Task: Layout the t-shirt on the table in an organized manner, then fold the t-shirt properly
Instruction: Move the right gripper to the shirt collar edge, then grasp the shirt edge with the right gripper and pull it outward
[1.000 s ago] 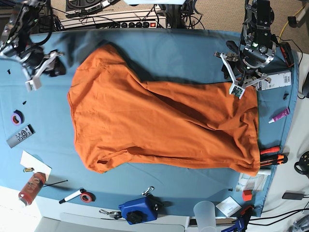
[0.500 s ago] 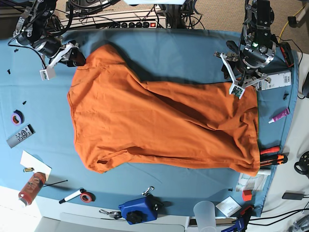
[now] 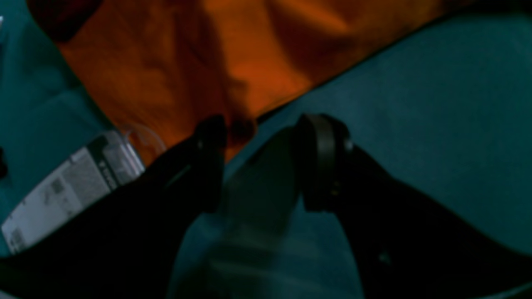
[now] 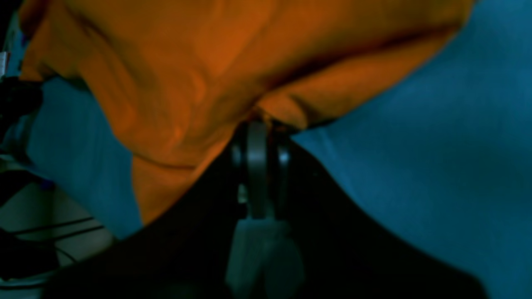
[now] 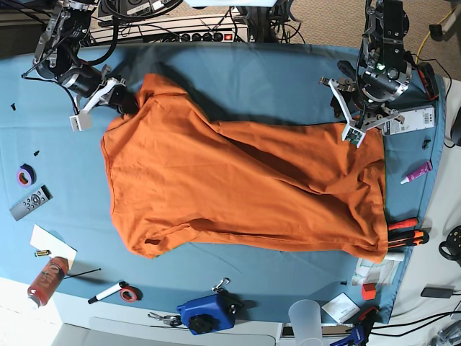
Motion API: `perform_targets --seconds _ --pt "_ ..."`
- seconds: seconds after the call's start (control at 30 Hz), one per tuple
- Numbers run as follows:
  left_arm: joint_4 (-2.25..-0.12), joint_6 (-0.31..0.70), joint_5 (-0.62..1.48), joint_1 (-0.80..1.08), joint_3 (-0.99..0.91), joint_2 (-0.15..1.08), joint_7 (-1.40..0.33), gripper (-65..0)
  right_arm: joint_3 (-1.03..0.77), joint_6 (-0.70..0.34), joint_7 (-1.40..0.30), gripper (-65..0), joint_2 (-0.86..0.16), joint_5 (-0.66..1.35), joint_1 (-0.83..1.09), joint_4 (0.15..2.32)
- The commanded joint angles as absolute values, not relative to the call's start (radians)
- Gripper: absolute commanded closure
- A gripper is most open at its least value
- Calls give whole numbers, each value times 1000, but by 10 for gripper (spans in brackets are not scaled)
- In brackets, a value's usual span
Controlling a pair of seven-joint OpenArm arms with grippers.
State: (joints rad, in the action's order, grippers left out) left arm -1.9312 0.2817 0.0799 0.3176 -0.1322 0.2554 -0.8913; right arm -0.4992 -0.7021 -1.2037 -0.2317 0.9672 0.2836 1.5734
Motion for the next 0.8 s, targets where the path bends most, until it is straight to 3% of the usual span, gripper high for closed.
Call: perform_targets --seconds 0.0,0.13,0.33,0.7,0.73,0.77 --pt "-1944 284 83 313 -134 263 -883 -294 -517 -698 -1221 0 -244 971 282 1610" --pt "-1944 285 84 313 -134 263 -882 -294 -587 -698 -1199 0 -247 977 230 1713" --pt "-1944 285 110 313 -134 263 -883 -294 -566 -698 -1114 0 -250 809 20 1679" --pt "-1944 285 135 313 -134 263 -882 -294 -296 -698 -1018 0 -249 605 -294 1339" --pt "-1944 285 135 313 -134 263 -882 -294 -284 -698 -1021 -34 -249 605 -311 1333" --pt "-1944 285 135 313 -134 263 -882 -294 -274 -698 -1024 -108 -249 606 -327 1333"
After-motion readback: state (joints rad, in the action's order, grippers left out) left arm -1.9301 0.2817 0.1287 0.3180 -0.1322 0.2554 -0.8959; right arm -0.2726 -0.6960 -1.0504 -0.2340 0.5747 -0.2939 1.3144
